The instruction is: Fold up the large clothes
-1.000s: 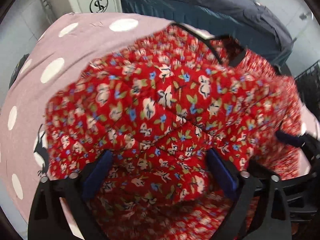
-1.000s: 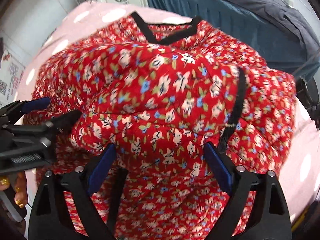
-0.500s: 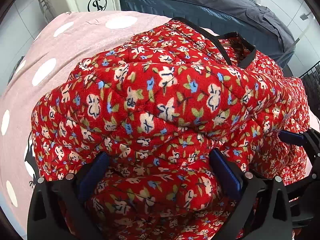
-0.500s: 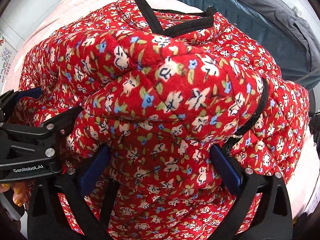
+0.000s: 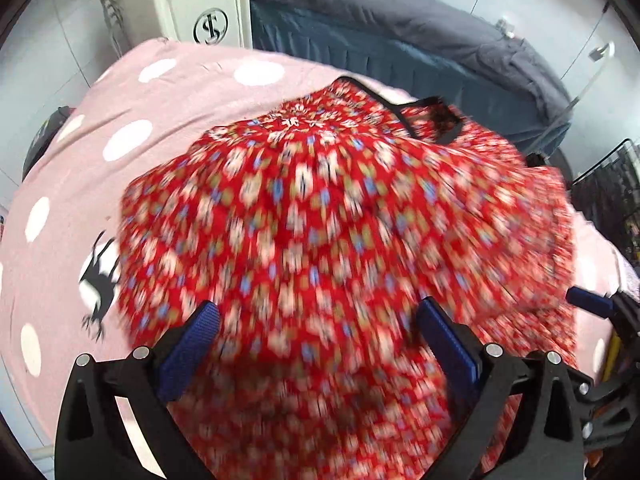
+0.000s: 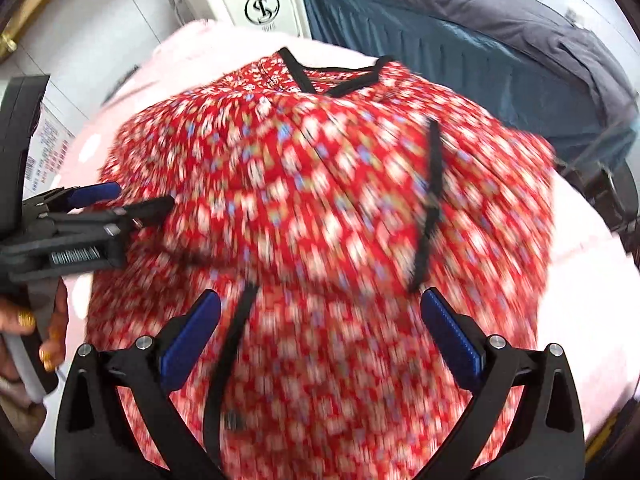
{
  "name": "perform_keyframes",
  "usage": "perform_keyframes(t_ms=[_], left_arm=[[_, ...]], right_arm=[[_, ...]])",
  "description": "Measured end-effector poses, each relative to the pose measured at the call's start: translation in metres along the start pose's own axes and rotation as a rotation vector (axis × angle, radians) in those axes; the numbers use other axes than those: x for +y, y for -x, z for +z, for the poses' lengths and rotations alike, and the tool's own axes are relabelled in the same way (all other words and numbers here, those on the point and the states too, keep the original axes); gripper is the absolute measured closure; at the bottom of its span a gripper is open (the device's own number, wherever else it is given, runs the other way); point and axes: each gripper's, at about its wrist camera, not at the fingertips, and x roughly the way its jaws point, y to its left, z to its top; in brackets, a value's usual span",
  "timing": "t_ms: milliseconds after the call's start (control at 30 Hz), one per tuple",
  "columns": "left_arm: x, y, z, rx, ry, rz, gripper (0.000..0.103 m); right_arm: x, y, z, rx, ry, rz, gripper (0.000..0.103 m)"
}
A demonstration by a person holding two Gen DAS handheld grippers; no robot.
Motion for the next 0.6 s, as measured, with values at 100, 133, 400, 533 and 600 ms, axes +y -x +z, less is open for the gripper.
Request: perform_keyframes(t_ms=[100,133,400,533,600], left_arm=[[-0.002,0.029,-0.027,-0.033,-0.015,0.014,0.006],[-0.003,0.033,-0.037,-0.023,-0.012,0.01,0.006],[0.002,0.043,-0.134,0.153,0.062,-0.048,0.006],[0.019,0.052,-0.167,0.185,0.115,-0.047,0.006],[0.03,0.058,-0.18,0.192,0.138,-0.042,0.006]], right_arm=[[-0.019,0.018,-0.044,0.024,-0.047,-0.001,0.005],[-0.027,0.024,-0.056,0.037,-0.062,-0.009,0.005],[-0.071,0.049,-0.159,0.147,-0.188,-0.031,0.005],[-0.084,0.054,-0.183,0.176,-0.22,-0.033,0.005],[-0.087,0.057,-0.194,0.179,-0.225,-0.026,0.005]])
